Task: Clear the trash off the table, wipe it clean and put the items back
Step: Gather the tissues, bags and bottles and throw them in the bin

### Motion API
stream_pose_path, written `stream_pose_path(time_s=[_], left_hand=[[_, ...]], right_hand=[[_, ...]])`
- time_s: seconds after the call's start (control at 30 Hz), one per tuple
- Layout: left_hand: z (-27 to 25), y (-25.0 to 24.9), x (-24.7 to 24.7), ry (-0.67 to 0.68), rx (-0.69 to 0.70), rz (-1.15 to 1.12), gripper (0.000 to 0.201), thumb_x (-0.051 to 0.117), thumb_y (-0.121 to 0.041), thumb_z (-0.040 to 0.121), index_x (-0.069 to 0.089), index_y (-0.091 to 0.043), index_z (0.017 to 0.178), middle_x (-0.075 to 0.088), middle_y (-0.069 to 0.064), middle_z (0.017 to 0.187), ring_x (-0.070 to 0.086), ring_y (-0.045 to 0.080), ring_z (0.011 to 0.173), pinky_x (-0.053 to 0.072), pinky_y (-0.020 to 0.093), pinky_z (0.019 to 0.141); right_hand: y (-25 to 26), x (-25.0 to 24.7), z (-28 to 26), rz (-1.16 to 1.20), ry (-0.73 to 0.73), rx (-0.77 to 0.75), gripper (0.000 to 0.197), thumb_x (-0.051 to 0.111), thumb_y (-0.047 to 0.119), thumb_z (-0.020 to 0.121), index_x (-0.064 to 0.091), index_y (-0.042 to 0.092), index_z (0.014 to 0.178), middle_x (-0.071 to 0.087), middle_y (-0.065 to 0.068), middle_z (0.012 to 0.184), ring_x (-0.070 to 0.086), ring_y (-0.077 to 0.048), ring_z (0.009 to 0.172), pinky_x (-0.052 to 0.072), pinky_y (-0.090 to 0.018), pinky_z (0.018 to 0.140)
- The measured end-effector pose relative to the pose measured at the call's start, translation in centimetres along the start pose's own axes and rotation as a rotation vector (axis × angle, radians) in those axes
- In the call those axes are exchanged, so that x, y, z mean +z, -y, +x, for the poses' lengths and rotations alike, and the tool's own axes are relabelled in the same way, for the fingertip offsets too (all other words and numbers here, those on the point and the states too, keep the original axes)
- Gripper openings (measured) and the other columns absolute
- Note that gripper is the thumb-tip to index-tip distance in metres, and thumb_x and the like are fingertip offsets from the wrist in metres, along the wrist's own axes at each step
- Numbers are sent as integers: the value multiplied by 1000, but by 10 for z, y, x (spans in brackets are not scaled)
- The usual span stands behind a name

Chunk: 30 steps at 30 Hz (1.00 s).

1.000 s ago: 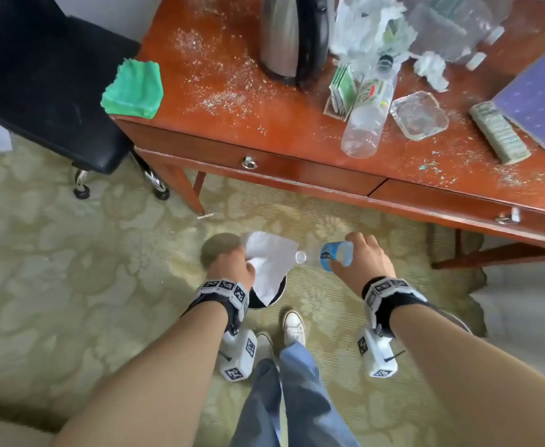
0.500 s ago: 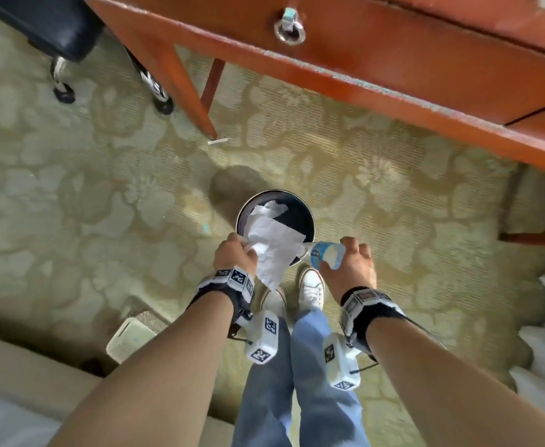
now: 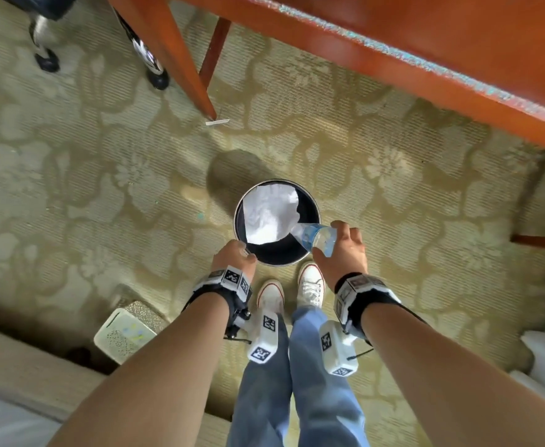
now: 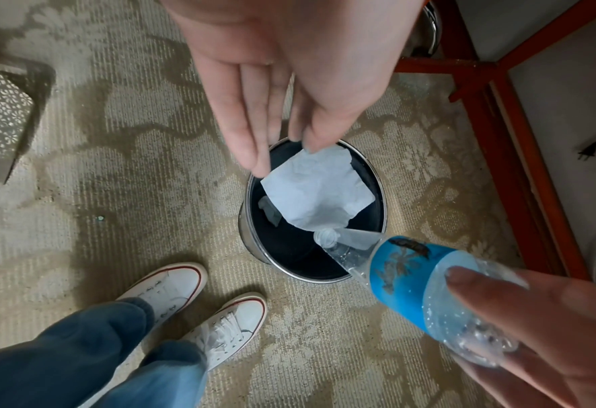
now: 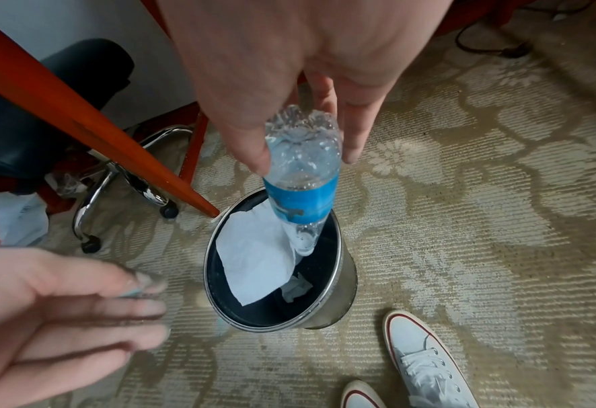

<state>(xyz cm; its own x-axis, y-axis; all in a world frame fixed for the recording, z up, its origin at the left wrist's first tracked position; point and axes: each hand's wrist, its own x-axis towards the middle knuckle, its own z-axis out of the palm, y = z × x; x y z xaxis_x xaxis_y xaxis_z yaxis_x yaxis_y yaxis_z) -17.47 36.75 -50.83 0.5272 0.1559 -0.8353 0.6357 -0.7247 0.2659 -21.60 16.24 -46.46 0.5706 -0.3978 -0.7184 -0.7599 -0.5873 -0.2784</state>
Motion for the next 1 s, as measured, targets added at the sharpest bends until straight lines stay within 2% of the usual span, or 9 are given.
stream_pose_path(time_s=[0.13, 0.23, 0.33, 0.47, 0.6, 0.73, 0.83, 1.0], left_hand=[[1, 7, -2, 79, -27, -23, 14, 65, -26, 87, 56, -28, 97, 71, 7, 105, 71, 29, 96, 59, 46, 86], [2, 11, -2, 103, -39, -51, 11, 61, -31, 80, 56, -30, 90, 71, 7, 106, 71, 32, 97, 58, 50, 86], [3, 13, 2, 87, -65, -22, 15, 59, -33, 81, 62, -29, 95, 71, 6, 103, 71, 29, 94, 60, 48, 83], [-2, 9, 3, 103, -67, 13, 30, 54, -39, 76, 66, -22, 96, 72, 9, 105, 70, 31, 96, 60, 46, 84], [-26, -10, -5, 124, 0, 94, 23, 60, -25, 91, 69, -11, 106, 72, 15, 106, 70, 35, 99, 57, 47, 88], [-48, -30, -13, 117, 64, 127, 21, 59, -18, 93, 70, -8, 107, 73, 16, 107, 70, 35, 100, 57, 47, 89], [-74, -53, -27, 118, 125, 179, 21, 58, -18, 93, 71, -9, 107, 73, 13, 106, 70, 33, 100, 57, 45, 90], [-140, -104, -62, 103, 249, 353, 25, 56, -19, 94, 71, -6, 109, 73, 15, 106, 69, 32, 100, 56, 41, 90]], right_hand=[[5, 6, 7, -13, 15, -22, 57, 65, 24, 89, 36, 19, 137, 39, -9, 133, 49, -31, 116, 50, -40, 89], [10, 14, 15, 5, 24, -41, 59, 64, 23, 89, 34, 19, 140, 38, -9, 136, 49, -30, 118, 50, -39, 88], [12, 21, 17, -51, 70, -48, 63, 62, 22, 91, 29, 19, 145, 34, -9, 141, 48, -31, 121, 49, -40, 90], [9, 17, 12, -84, 97, -38, 62, 60, 13, 89, 29, 20, 143, 37, -8, 136, 47, -30, 120, 50, -40, 90], [1, -3, 3, -108, 131, -5, 56, 55, 8, 88, 36, 18, 140, 45, -7, 131, 49, -29, 121, 48, -38, 89], [-2, -33, -15, -157, 156, -3, 51, 55, 12, 89, 43, 15, 138, 51, -9, 129, 53, -29, 118, 44, -33, 82], [2, -62, -34, -144, 143, -6, 47, 55, 15, 90, 47, 14, 135, 55, -11, 128, 57, -30, 111, 48, -32, 80], [17, -131, -87, -100, 105, -27, 37, 54, 19, 93, 56, 15, 129, 61, -11, 123, 61, -29, 104, 49, -31, 76]])
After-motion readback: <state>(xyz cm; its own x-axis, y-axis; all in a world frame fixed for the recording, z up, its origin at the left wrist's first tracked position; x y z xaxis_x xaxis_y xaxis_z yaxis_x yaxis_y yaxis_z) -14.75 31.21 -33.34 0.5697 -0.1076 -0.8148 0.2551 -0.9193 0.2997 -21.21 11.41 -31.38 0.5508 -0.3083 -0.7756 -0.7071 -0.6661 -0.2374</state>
